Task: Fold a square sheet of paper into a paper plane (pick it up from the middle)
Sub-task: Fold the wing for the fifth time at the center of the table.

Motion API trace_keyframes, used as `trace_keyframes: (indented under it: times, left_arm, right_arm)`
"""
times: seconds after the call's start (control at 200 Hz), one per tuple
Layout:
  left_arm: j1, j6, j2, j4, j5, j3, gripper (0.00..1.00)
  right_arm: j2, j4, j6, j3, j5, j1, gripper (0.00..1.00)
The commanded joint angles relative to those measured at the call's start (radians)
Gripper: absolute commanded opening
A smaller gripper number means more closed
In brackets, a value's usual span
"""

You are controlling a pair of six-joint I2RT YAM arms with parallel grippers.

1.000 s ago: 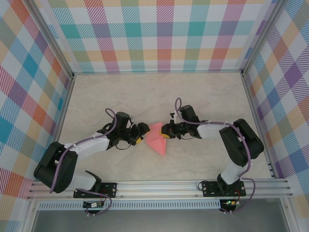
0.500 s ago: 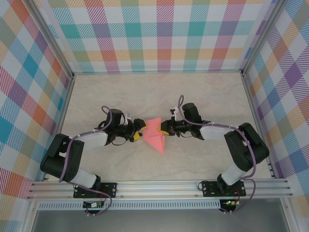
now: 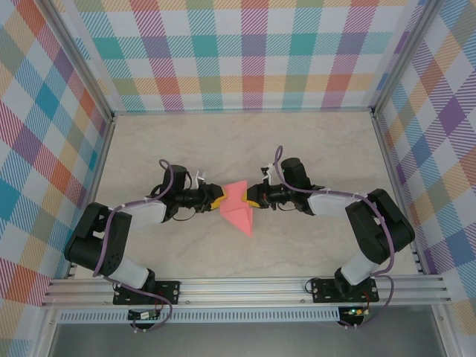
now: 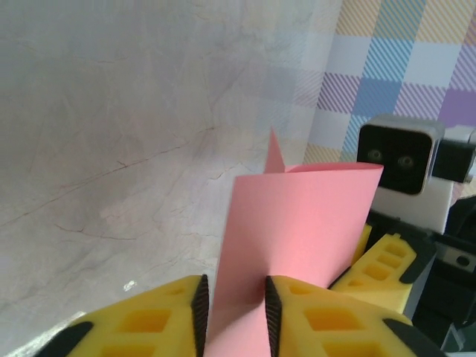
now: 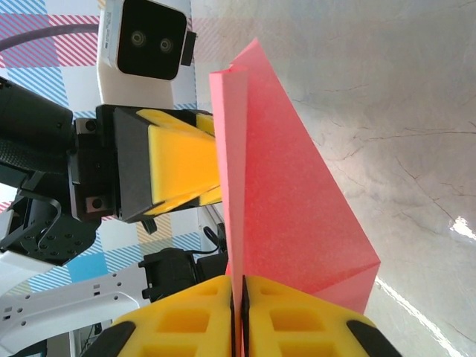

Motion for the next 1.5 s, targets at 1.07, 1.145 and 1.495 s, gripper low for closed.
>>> trace_keyframes:
  times: [1.07, 1.145, 1.495]
  left_arm:
    - [-0.213, -0.011, -0.003, -0.172, -0.476, -0.01, 0.0]
    - [-0.235, -0.028, 0.001, -0.173, -0.511, -0.012, 0.0]
    - [-0.267, -0.046, 0.004, -0.194, -0.532, 0.014, 0.0]
  right_arm:
    - [-0.208, -0.602, -0.274, 0.038, 0.603, 0.102, 0.58]
    - [-0.224, -0.572, -0.316, 0.023, 0.649, 0.161, 0.57]
    - [-0.229, -0.432, -0.645, -0.034, 1.126, 0.566, 0.55]
